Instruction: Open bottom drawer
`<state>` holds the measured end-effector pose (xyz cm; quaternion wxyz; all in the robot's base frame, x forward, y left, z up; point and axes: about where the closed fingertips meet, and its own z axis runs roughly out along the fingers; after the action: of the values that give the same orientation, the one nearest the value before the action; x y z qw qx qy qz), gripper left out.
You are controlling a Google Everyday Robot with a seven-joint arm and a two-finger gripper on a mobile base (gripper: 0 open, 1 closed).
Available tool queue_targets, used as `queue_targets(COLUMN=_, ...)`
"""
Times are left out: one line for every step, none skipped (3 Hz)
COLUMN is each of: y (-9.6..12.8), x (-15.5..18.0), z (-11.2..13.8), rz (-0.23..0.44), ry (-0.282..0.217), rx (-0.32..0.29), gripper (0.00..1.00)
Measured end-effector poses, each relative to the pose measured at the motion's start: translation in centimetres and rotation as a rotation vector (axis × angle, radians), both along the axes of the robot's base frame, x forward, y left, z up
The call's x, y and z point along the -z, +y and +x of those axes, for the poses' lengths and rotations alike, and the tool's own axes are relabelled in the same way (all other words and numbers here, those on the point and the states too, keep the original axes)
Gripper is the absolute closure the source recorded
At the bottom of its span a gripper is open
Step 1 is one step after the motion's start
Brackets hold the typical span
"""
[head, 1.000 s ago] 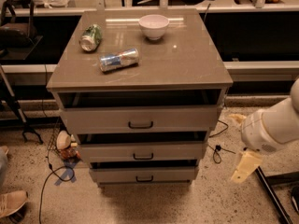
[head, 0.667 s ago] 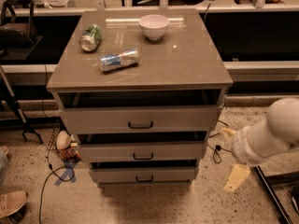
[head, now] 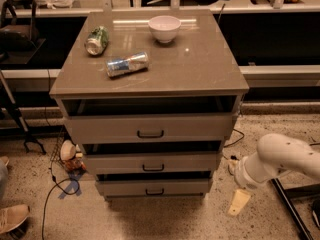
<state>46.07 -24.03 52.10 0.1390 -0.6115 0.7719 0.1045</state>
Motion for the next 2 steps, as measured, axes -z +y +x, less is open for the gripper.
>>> queue_targets(y=0.35, x=3.82, z=-1.15, rz=0.026, ry=0.066, rx=0.005, gripper=0.00)
queue_targets(y=0.37, x=3.82, z=-1.17, rz=0.026, ry=0.067, rx=0.005, gripper=0.00)
